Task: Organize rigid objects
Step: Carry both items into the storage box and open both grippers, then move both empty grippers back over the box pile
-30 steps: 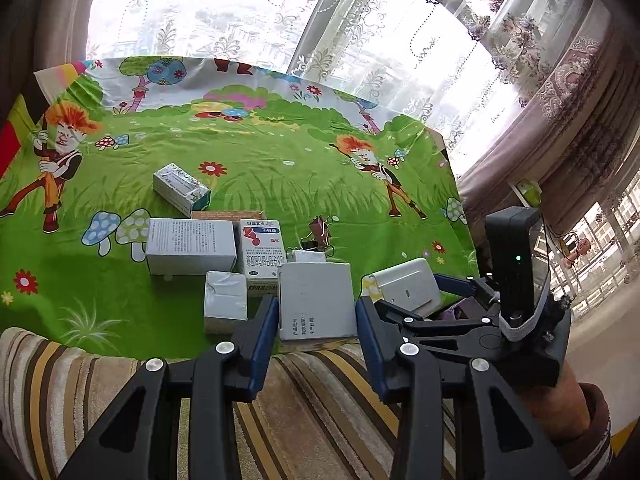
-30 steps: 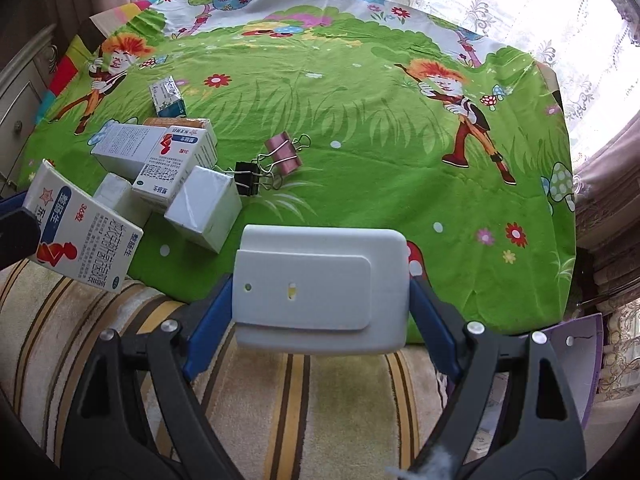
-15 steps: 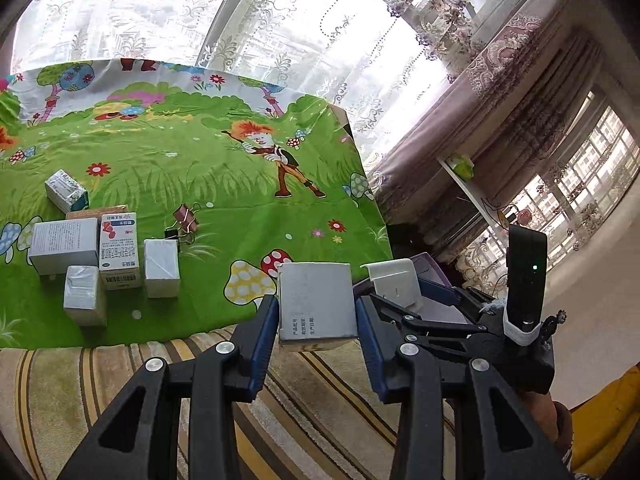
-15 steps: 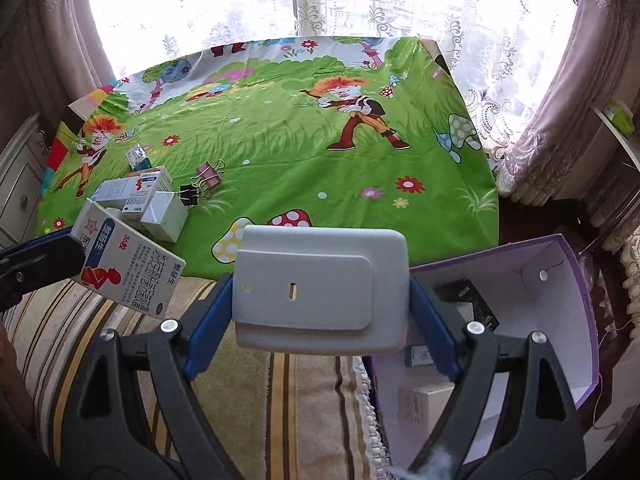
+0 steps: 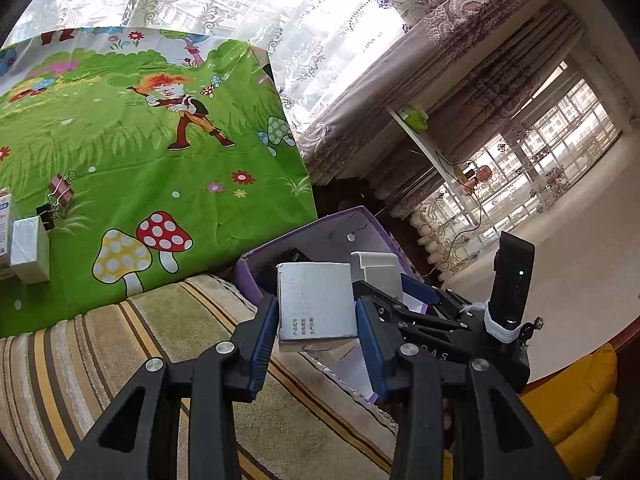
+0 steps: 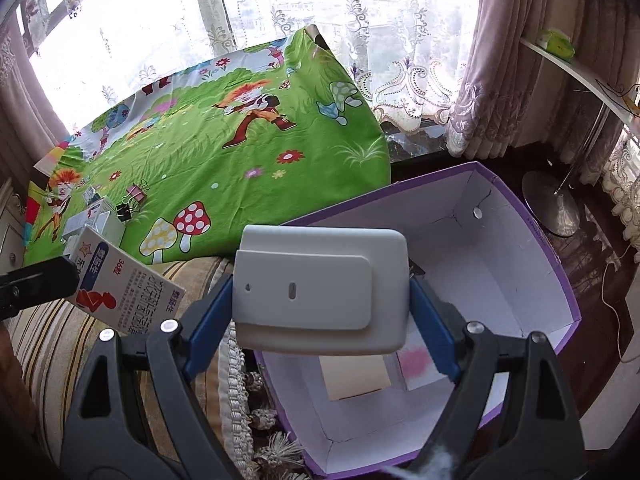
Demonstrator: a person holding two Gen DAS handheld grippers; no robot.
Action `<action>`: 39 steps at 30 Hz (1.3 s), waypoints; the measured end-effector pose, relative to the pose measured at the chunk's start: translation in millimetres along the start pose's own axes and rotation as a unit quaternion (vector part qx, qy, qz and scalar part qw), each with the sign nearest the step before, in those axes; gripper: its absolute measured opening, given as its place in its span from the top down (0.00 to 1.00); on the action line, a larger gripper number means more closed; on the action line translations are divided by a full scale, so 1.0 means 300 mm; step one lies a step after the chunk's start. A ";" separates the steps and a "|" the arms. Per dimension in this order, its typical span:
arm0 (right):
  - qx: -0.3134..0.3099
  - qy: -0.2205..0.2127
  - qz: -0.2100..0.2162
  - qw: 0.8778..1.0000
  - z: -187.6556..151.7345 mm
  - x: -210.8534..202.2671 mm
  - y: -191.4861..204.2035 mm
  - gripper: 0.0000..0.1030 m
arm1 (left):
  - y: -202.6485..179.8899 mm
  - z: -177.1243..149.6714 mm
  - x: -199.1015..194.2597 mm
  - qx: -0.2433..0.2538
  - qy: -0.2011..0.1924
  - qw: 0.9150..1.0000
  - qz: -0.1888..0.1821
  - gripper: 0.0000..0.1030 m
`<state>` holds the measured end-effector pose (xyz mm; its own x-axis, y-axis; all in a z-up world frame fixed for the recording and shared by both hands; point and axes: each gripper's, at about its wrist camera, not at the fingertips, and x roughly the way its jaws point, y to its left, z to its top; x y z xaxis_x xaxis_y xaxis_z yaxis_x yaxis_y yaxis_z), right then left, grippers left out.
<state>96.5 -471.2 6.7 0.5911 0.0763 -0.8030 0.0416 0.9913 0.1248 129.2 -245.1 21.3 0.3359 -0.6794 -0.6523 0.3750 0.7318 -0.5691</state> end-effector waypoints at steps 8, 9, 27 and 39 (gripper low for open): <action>0.036 0.002 -0.013 0.999 -0.029 0.009 -0.109 0.15 | -0.024 0.019 0.106 0.003 0.032 0.999 0.000 0.60; 0.040 0.001 -0.015 0.999 -0.031 0.010 -0.118 0.15 | -0.027 0.021 0.112 0.005 0.033 0.999 0.001 0.60; 0.044 0.019 -0.038 0.998 -0.048 0.044 -0.146 0.14 | -0.017 0.021 0.137 -0.008 0.042 0.999 -0.004 0.46; 0.044 0.019 -0.015 0.999 -0.031 0.038 -0.106 0.12 | 0.009 0.026 0.104 -0.018 0.032 0.999 -0.009 0.46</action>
<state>94.5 -500.9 -11.7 0.5575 0.0532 -0.8285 0.1296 0.9801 0.1502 147.4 -264.8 3.4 0.2722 -0.6886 -0.6721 0.3491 0.7216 -0.5979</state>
